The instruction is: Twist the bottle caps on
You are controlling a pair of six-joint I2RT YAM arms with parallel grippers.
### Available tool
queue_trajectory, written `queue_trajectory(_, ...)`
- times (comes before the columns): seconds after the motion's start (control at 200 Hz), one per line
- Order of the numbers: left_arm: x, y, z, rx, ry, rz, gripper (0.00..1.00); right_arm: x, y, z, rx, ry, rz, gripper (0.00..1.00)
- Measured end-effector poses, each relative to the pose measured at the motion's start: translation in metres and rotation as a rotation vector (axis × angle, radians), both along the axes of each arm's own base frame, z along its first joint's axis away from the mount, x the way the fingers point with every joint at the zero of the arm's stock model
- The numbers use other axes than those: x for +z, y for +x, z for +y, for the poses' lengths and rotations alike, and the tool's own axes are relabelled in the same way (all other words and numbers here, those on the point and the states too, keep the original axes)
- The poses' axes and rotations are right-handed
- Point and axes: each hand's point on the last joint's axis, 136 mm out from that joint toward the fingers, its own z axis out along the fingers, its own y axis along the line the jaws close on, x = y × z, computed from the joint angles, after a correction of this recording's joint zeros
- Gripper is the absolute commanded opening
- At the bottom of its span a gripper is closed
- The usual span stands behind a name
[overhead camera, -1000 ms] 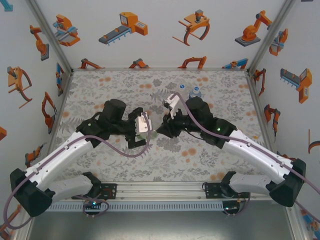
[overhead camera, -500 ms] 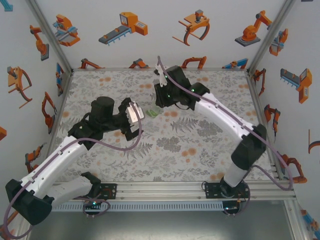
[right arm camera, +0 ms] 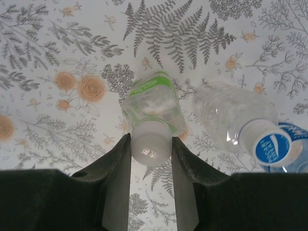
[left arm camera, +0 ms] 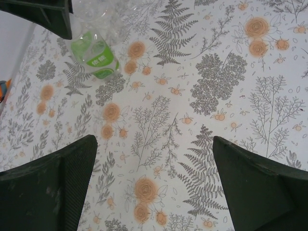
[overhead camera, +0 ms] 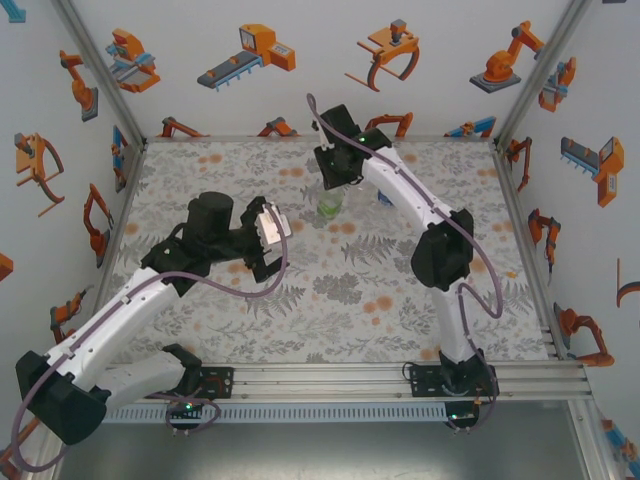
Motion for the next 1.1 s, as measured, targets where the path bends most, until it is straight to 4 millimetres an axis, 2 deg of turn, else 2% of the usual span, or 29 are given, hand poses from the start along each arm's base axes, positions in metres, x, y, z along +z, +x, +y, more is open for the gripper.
queue_trajectory(0.165, -0.003, 0.0, 0.0, 0.0, 0.008, 0.01, 0.97, 0.0, 0.01, 0.004, 0.008, -0.01, -0.015, 0.01)
queue_trajectory(0.36, -0.005, 0.0, 0.0, 0.0, 0.011, 0.014, 0.97, 0.0, 0.013, 0.006, 0.008, -0.012, -0.014, 0.39)
queue_trajectory(0.441, -0.006, 0.0, 0.0, 0.0, 0.014, 0.018, 0.97, 0.0, 0.012, 0.006, 0.009, -0.013, -0.011, 0.48)
queue_trajectory(0.581, -0.008, 0.001, 0.0, 0.002, 0.018, 0.023, 0.97, 0.0, 0.012, 0.005, 0.012, -0.021, -0.005, 0.52)
queue_trajectory(0.886, -0.006, 0.013, 0.008, 0.058, 0.019, 0.009, 0.97, 0.026, 0.01, -0.001, 0.012, -0.027, -0.05, 0.57)
queue_trajectory(0.981, -0.004, 0.02, 0.012, 0.102, 0.015, 0.006, 0.97, 0.041, 0.002, -0.013, -0.002, -0.04, -0.071, 0.59)
queue_trajectory(1.096, -0.002, 0.029, 0.016, 0.163, 0.013, 0.013, 0.97, 0.067, -0.012, -0.038, -0.033, -0.054, -0.11, 0.63)
